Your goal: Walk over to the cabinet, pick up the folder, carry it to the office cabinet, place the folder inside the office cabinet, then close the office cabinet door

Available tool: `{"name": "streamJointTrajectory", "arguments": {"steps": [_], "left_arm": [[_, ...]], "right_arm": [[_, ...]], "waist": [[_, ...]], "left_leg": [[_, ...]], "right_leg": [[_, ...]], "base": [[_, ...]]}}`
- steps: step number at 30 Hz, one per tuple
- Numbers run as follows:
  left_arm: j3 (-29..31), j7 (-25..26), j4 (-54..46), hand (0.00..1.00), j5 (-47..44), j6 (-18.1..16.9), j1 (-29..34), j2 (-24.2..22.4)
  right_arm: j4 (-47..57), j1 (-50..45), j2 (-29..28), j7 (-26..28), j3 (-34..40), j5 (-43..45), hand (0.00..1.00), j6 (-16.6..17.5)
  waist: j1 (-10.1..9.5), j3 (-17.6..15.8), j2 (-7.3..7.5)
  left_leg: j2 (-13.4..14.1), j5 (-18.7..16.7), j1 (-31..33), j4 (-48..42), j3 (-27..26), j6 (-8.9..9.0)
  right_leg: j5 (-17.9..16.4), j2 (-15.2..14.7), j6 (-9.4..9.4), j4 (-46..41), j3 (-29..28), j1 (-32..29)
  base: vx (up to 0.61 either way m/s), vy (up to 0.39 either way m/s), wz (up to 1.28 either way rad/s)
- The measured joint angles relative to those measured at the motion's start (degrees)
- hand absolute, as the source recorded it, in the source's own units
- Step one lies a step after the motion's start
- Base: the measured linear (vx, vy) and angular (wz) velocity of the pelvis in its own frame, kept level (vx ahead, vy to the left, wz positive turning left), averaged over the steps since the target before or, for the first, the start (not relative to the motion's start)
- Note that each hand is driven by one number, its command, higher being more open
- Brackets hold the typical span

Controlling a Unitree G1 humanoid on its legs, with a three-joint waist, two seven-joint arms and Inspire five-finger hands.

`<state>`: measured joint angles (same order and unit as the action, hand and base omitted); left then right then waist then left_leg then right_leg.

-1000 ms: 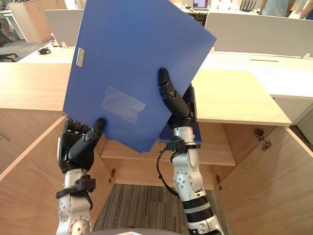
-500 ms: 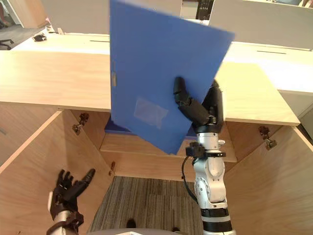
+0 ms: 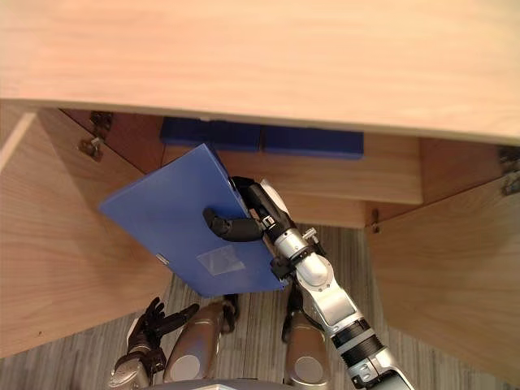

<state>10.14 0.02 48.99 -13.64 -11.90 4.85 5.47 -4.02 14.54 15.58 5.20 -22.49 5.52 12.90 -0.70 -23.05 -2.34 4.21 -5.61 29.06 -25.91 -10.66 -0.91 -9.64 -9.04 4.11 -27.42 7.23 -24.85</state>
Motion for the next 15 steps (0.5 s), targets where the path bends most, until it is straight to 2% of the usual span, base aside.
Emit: {"name": "streamJointTrajectory", "arguments": {"steps": [1,3,6,9,15], "left_arm": [[-0.6,0.1,-0.7,1.00,0.0,-0.5,-1.7,0.1],[-1.6,0.1,-2.2,1.00,-0.1,-0.9,-2.6,-0.1],[-1.6,0.2,-5.2,1.00,-1.0,-1.1,-4.0,-0.4],[-1.5,1.2,-8.9,1.00,-1.7,-1.1,-5.8,-1.4],[-1.9,2.6,-14.4,1.00,-2.7,-1.1,-8.9,-3.7]], "right_arm": [[-0.2,1.7,-0.3,-0.9,0.6,1.2,0.00,-0.5],[-0.8,3.7,-1.8,-1.6,2.0,2.6,0.00,-0.7],[-1.0,5.9,-5.7,-4.6,5.3,8.4,0.00,-0.7],[-1.1,10.8,-8.6,-10.6,12.5,15.1,0.00,-0.6],[-4.4,22.5,-8.4,-20.9,24.5,23.5,0.00,1.0]], "waist": [[-0.15,-1.5,-0.79],[-0.21,-2.7,-1.30],[-0.53,-2.7,-1.44],[-1.65,-3.2,-1.88],[-2.88,-3.6,-2.25]], "left_leg": [[0.3,-0.5,2.9,-2.3,0.1,-0.22],[0.9,-1.5,6.5,-5.5,0.0,-0.22],[1.9,-3.0,12.9,-10.3,-0.2,-0.50],[3.3,-4.3,19.0,-15.8,-0.3,-0.68],[4.7,-5.1,27.1,-21.3,0.4,-0.67]], "right_leg": [[-0.6,-0.2,-0.01,-2.6,-0.3,-3.0],[-1.5,-0.3,-0.15,-5.9,-0.7,-6.8],[-3.3,-0.4,-0.31,-11.3,-1.1,-13.6],[-5.0,-0.4,-0.55,-16.8,-1.2,-19.7],[-6.2,-0.2,-0.94,-21.9,-1.3,-27.3]], "base": [[-0.11,0.035,0.00],[-0.10,0.019,-0.06],[-0.08,-0.006,-0.05],[-0.06,-0.024,-0.04],[-0.04,-0.009,-0.02]]}}
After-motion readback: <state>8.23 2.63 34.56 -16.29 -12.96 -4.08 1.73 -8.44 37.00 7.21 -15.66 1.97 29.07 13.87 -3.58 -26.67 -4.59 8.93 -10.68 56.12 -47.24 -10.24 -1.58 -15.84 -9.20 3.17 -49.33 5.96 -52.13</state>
